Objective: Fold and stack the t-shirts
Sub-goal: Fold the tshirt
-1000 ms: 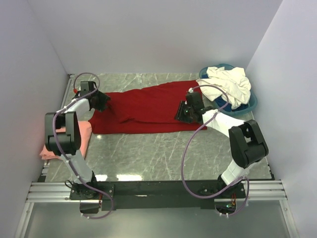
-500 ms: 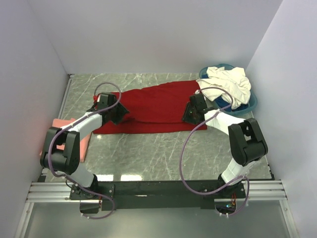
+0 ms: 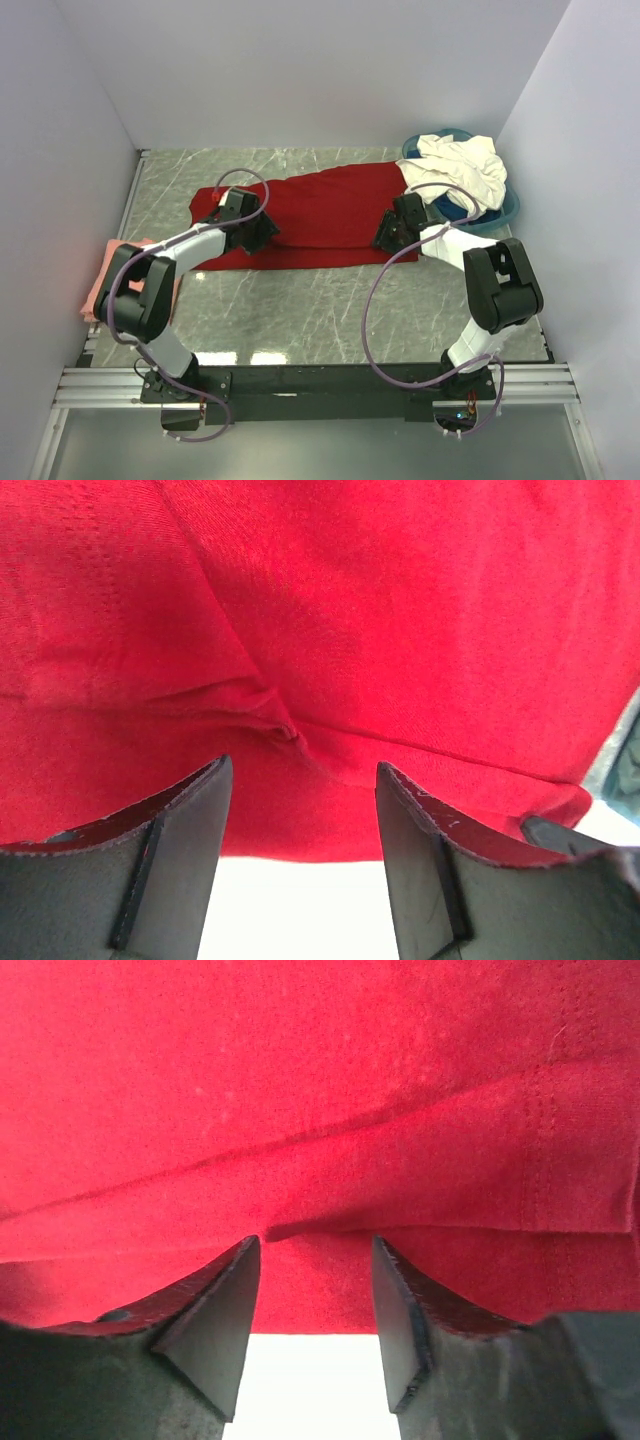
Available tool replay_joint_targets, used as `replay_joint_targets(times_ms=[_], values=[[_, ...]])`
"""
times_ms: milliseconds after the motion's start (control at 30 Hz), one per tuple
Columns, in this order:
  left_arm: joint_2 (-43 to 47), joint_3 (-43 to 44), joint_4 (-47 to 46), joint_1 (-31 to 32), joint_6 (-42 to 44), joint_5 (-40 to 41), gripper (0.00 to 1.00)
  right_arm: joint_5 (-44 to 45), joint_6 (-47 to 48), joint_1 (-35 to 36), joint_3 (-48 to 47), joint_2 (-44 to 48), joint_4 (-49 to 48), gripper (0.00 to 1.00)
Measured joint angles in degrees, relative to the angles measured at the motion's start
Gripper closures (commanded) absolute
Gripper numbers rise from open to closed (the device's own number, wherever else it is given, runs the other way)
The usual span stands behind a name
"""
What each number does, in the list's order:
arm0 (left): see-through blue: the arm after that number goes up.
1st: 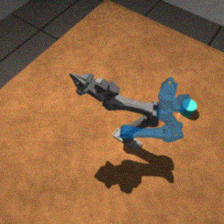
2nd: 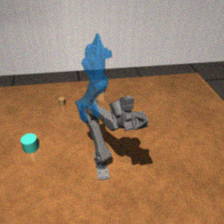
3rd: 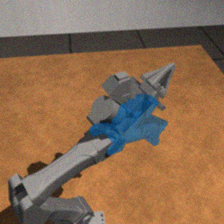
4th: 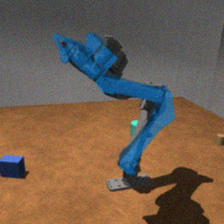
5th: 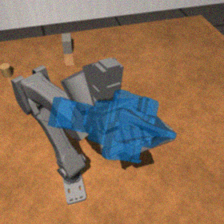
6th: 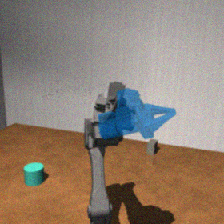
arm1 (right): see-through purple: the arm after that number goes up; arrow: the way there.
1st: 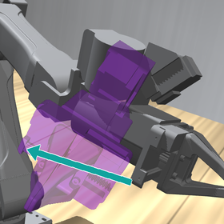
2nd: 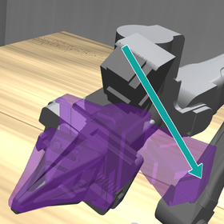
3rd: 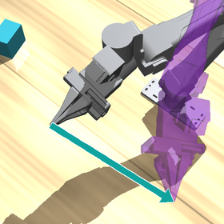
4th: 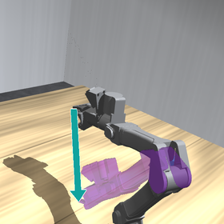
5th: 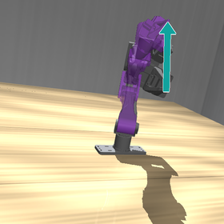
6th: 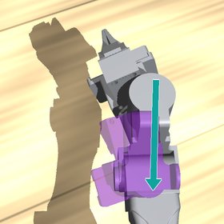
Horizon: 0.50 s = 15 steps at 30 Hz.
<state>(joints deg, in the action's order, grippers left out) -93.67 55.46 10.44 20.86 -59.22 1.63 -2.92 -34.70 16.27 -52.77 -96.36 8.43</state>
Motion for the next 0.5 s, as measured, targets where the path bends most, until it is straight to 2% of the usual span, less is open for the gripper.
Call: replay_joint_targets(times_ms=[500], values=[[-9.07, 6.60, -0.20, 0.33, 0.00, 0.20, 0.36, -1.44, -0.83, -2.36, 1.55, 0.46, -2.01, 0.41]])
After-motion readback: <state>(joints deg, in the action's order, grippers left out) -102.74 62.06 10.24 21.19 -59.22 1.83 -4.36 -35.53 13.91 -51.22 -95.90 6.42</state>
